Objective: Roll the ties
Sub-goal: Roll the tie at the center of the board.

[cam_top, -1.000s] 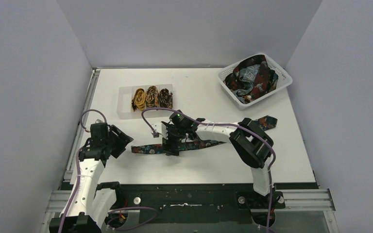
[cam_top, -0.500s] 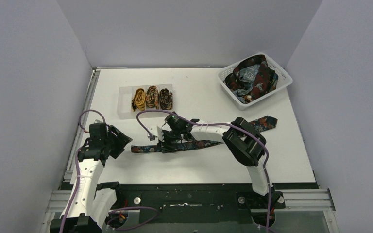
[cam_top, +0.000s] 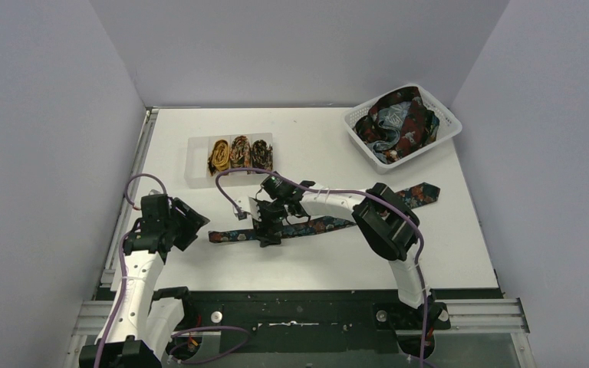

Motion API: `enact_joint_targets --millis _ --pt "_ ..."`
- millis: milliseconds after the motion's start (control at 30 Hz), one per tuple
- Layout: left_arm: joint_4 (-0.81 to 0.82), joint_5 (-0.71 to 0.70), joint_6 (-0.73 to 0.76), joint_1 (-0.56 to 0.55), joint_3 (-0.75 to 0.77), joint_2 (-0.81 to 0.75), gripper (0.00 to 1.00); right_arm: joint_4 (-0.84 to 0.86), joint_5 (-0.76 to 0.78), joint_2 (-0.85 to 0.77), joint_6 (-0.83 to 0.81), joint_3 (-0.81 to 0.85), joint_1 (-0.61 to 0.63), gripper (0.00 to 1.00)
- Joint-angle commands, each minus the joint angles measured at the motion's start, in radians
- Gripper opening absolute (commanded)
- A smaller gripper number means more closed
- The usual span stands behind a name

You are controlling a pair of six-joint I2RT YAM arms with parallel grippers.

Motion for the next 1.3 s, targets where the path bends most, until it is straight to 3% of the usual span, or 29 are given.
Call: enact_joint_targets --millis 0,200,367,467,567,667,800,867,1067,1200,1267 --pt "0.055 0.030 -0.024 0.011 -0.017 0.003 0.56 0.073 0.021 0.006 0.048 0.053 0.025 0.80" --pt "0.124 0.075 -0.074 0.020 -0.081 0.005 0.57 0.162 0.048 0.073 0.105 0.088 0.061 0.80" --pt "0.171 0.096 -0.109 0.028 -0.133 -0.004 0.57 0.169 0.017 0.138 0.132 0.141 0.070 0.71" --pt "0.175 0.097 -0.110 0.032 -0.143 -0.005 0.57 0.177 0.006 0.162 0.141 0.154 0.074 0.61" --pt "0.177 0.089 -0.110 0.035 -0.150 -0.006 0.57 0.168 -0.014 0.185 0.149 0.170 0.078 0.40" --pt "0.196 0.092 -0.109 0.037 -0.165 -0.004 0.57 0.162 -0.016 0.192 0.143 0.171 0.081 0.34" --pt "0.264 0.106 -0.092 0.037 -0.205 0.003 0.57 0.161 -0.013 0.169 0.145 0.172 0.085 0.44" --pt "0.292 0.108 -0.083 0.037 -0.222 0.014 0.57 0.158 -0.002 0.147 0.155 0.179 0.084 0.60" --pt "0.334 0.101 -0.058 0.039 -0.232 0.017 0.57 0.188 0.133 -0.017 0.220 0.155 0.055 0.81" --pt "0.353 0.106 -0.061 0.039 -0.237 0.006 0.58 0.262 0.276 -0.211 0.319 -0.042 -0.003 0.88" --pt "0.363 0.112 -0.063 0.040 -0.241 0.009 0.57 0.337 0.378 -0.360 0.411 -0.200 -0.053 0.99"
